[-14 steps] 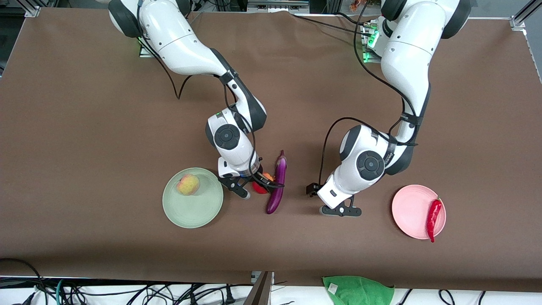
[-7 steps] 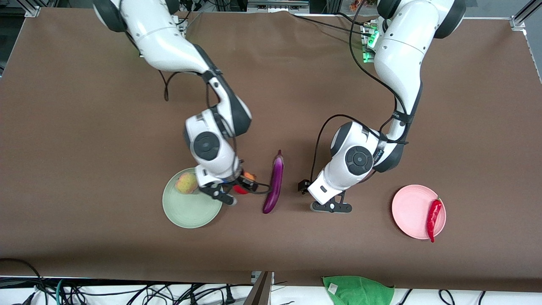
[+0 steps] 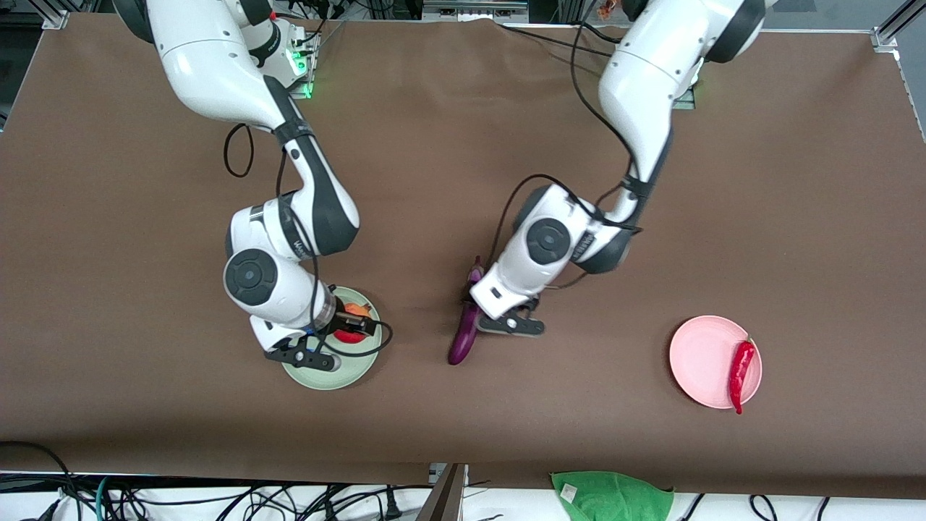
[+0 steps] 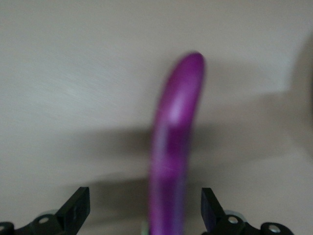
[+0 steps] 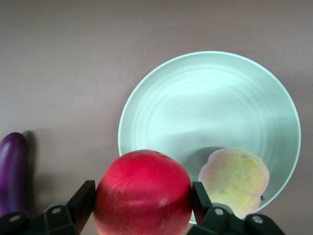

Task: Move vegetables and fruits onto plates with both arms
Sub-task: 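Release the pomegranate on the green plate while the left gripper grasps the eggplant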

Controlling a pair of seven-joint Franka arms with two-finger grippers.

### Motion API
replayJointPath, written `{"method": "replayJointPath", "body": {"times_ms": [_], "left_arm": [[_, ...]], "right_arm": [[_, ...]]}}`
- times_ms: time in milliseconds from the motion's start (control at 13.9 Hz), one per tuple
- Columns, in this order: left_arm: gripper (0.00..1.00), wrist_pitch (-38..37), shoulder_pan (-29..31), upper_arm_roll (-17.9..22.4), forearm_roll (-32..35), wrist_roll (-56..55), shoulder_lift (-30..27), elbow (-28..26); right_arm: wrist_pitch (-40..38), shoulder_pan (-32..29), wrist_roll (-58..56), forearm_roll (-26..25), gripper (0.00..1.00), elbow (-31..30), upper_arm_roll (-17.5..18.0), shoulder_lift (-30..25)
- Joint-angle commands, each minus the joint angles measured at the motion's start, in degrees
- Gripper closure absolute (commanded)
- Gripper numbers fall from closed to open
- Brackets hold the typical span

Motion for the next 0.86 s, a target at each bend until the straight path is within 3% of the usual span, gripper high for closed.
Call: {"method": "replayJointPath", "body": {"times_ms": [0,72,144,216,288,360,432,504,792], "left_arm": [[0.00,5.0,-3.0,1.3,-0.6,-1.3,2.1,-0.2],[0.00,5.3,-3.1,1.5,-0.5,-1.2,2.5,-0.3],[0.00,5.3,-3.1,1.6,0.6,-1.1,3.0,-0.3],[0.00,5.3,-3.1,1.6,3.5,-1.2,3.1,-0.3],[0.00,5.4,-3.1,1.6,5.4,-1.3,3.5,-0.3],[0.28,5.4,-3.1,1.6,6.4,-1.3,3.5,-0.3],[0.70,5.4,-3.2,1.6,6.8,-1.5,3.4,-0.2],[1.00,5.3,-2.9,1.7,6.8,-1.7,3.1,-0.1],[1.00,4.1,-0.9,3.8,6.5,-1.3,1.3,0.5]], "right_arm": [[1.0,-0.2,-0.8,-0.1,0.66,-1.9,0.9,0.1],[2.3,-0.2,-0.8,-0.1,0.52,-2.4,0.9,0.4],[2.7,-0.1,-0.2,-0.2,0.15,-2.7,0.9,0.6],[2.7,-0.2,-0.6,-0.2,0.00,-2.7,0.9,0.6],[2.2,-0.2,-1.0,-0.2,0.00,-2.7,0.8,0.4],[1.9,-0.2,-1.2,-0.2,0.00,-2.7,0.8,0.1],[1.5,-0.3,-1.2,-0.2,0.00,-2.7,0.7,-0.1],[1.0,-0.3,-1.3,-0.2,0.00,-2.4,0.7,-0.1],[-3.0,-0.4,-1.6,-0.1,0.00,-2.0,0.7,-2.9]]}}
